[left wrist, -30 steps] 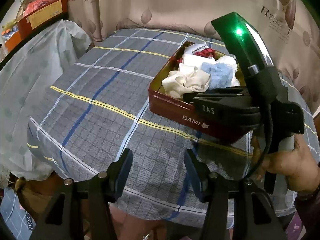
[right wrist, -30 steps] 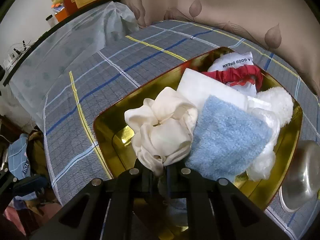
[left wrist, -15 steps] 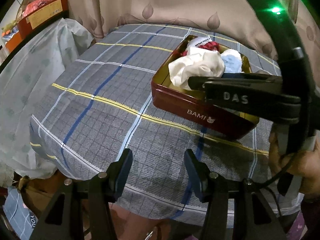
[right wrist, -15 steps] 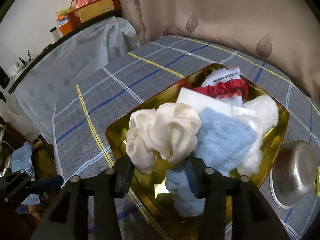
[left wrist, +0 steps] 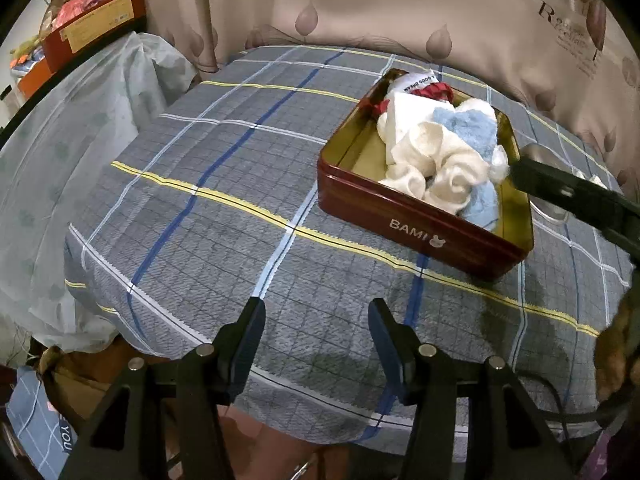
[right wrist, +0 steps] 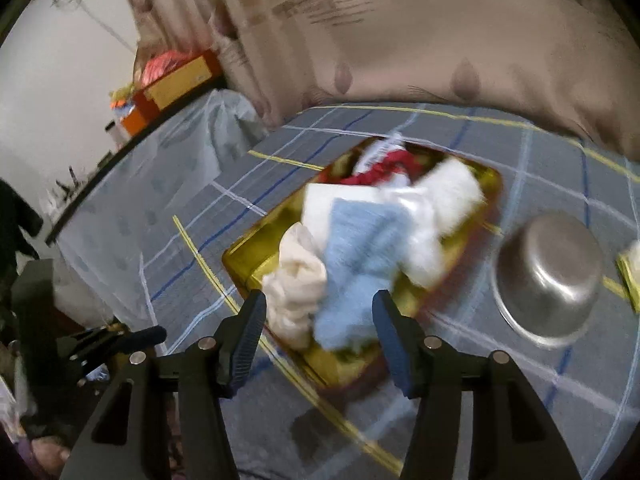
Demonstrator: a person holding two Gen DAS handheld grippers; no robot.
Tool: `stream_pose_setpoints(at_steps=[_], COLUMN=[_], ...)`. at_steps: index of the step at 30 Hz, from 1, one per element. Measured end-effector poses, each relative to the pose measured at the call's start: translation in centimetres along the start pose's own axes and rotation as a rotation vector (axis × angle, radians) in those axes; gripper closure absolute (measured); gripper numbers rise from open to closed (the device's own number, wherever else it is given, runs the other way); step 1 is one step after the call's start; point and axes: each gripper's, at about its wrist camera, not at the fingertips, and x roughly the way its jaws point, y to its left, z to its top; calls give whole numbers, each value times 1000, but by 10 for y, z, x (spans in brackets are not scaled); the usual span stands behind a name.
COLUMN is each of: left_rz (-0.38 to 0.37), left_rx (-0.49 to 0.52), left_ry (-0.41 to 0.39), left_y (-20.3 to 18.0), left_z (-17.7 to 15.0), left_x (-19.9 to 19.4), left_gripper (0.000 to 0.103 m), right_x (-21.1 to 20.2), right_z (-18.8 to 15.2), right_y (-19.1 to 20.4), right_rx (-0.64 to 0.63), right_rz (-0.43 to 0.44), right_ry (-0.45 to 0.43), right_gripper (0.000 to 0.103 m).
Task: Organize soft objects
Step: 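Move the left gripper toward the yellow-edged white cloth beside the steel bowl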
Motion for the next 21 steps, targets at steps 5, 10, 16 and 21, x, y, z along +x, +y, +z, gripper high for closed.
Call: stream_pose_setpoints(at_steps=[5, 10, 16, 21], left_rz=[7, -37, -89, -169], left_rx=[22, 34, 80, 130], left_ry=[-13, -41, -33, -19], left_y=[-5, -12, -31, -54], left_z=[-2, -5, -12, -18], left_x=[-3, -11, -12, -19], left_gripper=[48, 48, 48, 48], right_x=[-45, -93, -139, -164], right_z=[-24, -63, -108, -132], right_y=[-35, -103, -194, -256], right_rx=[76, 191, 307, 349], right_rz=[-77, -266, -617, -833], right_ry=[-60, -96, -82, -21], right_gripper=[50, 47, 46, 42])
